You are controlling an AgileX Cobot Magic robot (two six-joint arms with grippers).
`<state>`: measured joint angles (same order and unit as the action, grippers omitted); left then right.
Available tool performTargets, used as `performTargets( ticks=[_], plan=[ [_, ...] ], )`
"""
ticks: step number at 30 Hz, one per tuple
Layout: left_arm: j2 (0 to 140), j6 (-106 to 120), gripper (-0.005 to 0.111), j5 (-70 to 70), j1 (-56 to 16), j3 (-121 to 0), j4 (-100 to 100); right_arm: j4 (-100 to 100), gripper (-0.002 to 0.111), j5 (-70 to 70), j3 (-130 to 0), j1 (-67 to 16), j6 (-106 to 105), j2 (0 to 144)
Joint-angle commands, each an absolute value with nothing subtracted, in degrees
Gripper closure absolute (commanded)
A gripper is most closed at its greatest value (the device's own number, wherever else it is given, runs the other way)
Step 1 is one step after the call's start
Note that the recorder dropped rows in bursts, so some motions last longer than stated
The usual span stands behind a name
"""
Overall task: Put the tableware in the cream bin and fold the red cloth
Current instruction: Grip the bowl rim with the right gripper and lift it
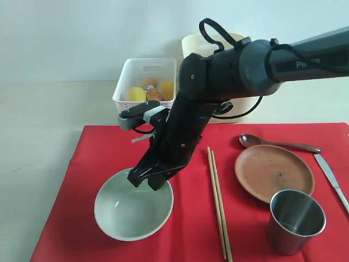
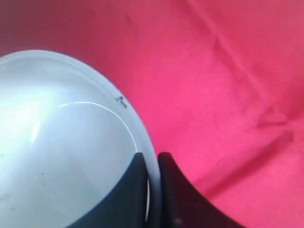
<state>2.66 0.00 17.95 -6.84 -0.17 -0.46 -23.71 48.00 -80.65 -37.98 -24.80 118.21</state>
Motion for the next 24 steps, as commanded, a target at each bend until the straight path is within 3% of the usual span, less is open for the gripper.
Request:
performTargets(
  ticks=[1, 12, 24],
  plan=[
    [2.4, 0.0, 0.107, 17.7, -6.6, 0.0, -0.8, -20.7, 0.108, 47.8, -81.3, -37.5, -25.3, 111.2],
    [2.4, 0.0, 0.107, 17.7, -6.6, 0.0, -0.8, -19.9, 0.108, 48.3, -92.5, -20.2, -22.3, 104.0],
    [2.4, 0.0, 0.107, 17.7, -6.6, 0.0, -0.8, -12.9, 0.108, 49.8, -114.6, -9.1, -20.0, 118.5]
  ],
)
